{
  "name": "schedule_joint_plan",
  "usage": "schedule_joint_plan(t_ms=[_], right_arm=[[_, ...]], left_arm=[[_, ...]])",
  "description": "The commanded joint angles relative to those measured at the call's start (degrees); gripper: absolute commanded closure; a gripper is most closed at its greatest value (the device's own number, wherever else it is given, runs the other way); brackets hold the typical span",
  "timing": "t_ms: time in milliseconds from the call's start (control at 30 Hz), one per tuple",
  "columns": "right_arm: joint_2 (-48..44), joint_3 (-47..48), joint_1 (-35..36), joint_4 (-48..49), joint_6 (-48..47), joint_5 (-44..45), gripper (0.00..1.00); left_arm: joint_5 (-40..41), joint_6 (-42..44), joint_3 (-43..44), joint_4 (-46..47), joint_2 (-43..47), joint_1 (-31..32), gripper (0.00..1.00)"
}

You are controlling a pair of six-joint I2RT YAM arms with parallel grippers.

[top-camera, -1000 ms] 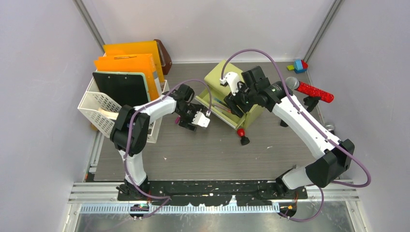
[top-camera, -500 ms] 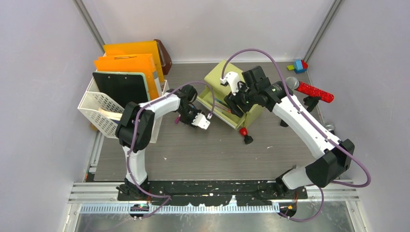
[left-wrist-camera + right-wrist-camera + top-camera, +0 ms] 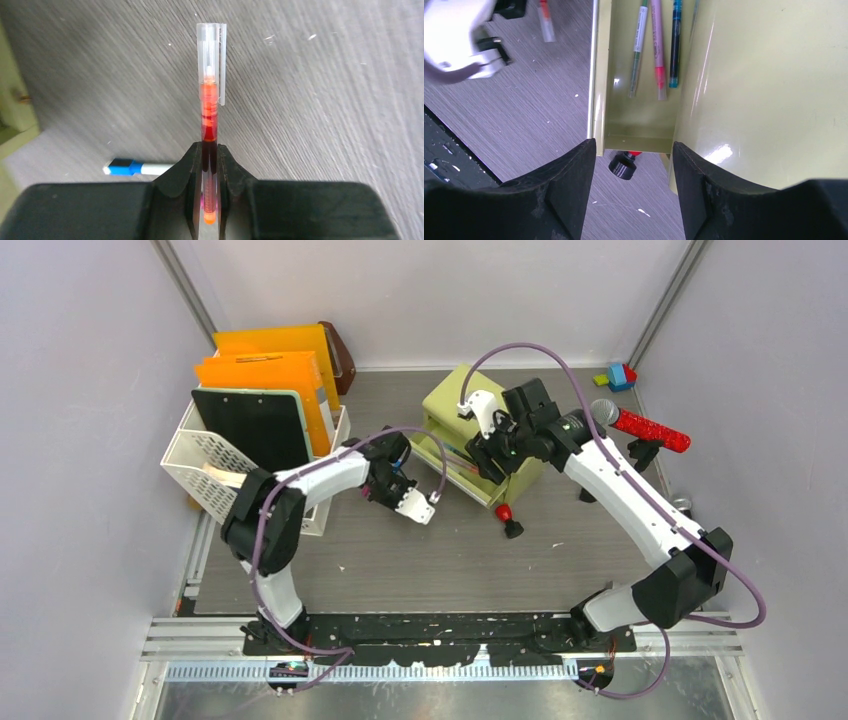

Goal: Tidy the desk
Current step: Pick up the stationery from the center of the board, then place the stationery in the drawer, then pick up the stationery from the center of the board.

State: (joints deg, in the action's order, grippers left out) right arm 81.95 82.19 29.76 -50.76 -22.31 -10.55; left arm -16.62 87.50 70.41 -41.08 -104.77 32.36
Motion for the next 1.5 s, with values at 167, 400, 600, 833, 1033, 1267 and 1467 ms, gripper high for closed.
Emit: schedule_joint_plan(t_ms=[167, 400, 600, 833, 1033, 1267, 1467], right_arm=[[-5.91, -1.58, -2.01, 2.82, 0.60, -1.42, 0.36], [-9.41, -3.85, -5.95, 5.01, 2.19, -2.51, 0.36], [-13.41, -5.64, -9.26, 5.47, 3.27, -3.91, 0.36], [-15.57, -6.89, -10.76, 4.77, 3.42, -4.21, 0.36], [-15.77, -7.53, -10.94, 4.80, 3.29, -4.92, 0.36], [-15.50, -9.33, -11.03, 6.64, 3.41, -6.08, 0.36], [-15.33, -10.43, -11.25, 8.21, 3.85, -7.29, 0.36]], left_arm=[[1.82, -0.49, 1.46, -9.11, 20.06, 6.28, 1.00], [2.26, -5.49, 15.62, -10.55, 15.16, 8.08, 0.94], [2.76, -6.35, 29.88, -10.51, 4.40, 8.64, 0.92], [8.46, -8.63, 29.37, -2.38, 0.23, 10.26, 0.53], [12.27, -18.80, 24.18, 4.61, 6.16, 9.89, 0.21], [18.20, -37.81, 14.37, 9.83, 16.86, 6.14, 0.04], [14.05, -57.99, 13.34, 4.70, 14.19, -6.69, 0.09]])
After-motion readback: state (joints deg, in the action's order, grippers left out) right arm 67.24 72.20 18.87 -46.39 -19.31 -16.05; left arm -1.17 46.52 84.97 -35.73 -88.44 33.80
